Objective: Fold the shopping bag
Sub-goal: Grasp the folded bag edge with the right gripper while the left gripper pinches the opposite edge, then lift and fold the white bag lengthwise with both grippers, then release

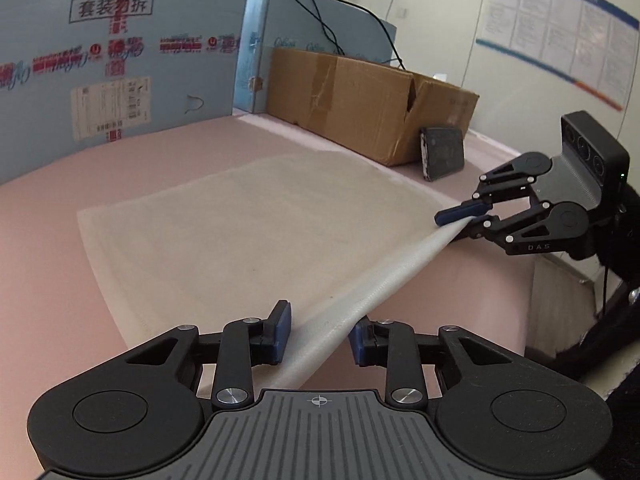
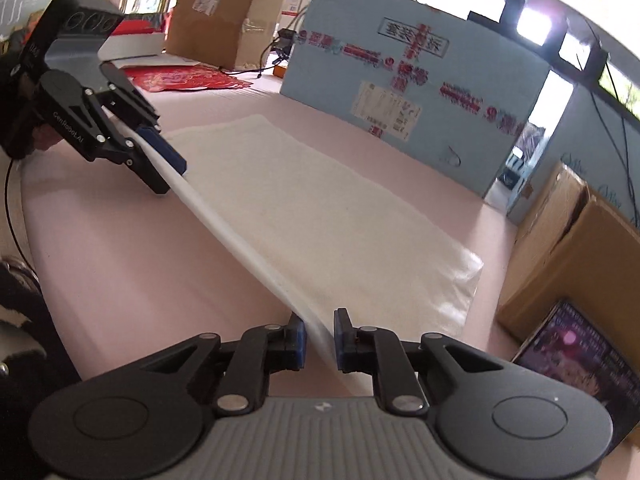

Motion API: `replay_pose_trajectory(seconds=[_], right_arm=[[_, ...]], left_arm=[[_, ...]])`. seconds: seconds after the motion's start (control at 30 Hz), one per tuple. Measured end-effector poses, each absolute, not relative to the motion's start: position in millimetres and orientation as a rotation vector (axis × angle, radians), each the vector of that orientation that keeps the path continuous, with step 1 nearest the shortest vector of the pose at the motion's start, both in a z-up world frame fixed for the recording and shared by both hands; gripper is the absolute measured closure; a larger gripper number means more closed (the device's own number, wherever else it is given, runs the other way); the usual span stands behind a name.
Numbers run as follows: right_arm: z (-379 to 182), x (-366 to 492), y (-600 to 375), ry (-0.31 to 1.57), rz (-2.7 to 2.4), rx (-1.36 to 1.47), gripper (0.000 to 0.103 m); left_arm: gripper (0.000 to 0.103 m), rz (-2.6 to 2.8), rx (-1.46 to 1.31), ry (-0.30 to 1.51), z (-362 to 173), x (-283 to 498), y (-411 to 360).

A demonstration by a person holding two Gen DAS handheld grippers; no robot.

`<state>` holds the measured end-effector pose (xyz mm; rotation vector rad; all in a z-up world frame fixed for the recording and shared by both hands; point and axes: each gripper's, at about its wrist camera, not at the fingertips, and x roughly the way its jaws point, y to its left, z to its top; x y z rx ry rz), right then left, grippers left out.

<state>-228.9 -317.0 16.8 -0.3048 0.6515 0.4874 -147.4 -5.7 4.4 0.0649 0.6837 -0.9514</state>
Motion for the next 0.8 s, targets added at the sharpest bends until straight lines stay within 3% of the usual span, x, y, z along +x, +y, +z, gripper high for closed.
replay_pose_trajectory(seconds=[0.1,0.43,0.77,0.8], right_arm=[[19.3,-222.5,-342.0,0.701,0.489,-0.198,0.075],[19.8,-195.0,-416.9,0.717,0.503,0.34,0.075],[14.8,-179.3,-390.7,0.682,0.33,0.199,0.081],[14.5,-178.8,-383.5,0.68,0.314,0.151,0.081]], left_arm=[[0.074,-0.941,-0.04,0.711,0.9,-139.1,4.6],[0.082,-0.831,-0.23,0.749,-5.0,-115.7,33.9],[0.082,-0.812,-0.226,0.717,-5.6,-121.5,33.0],[0.078,-0.813,-0.218,0.706,-4.8,-123.0,32.5]])
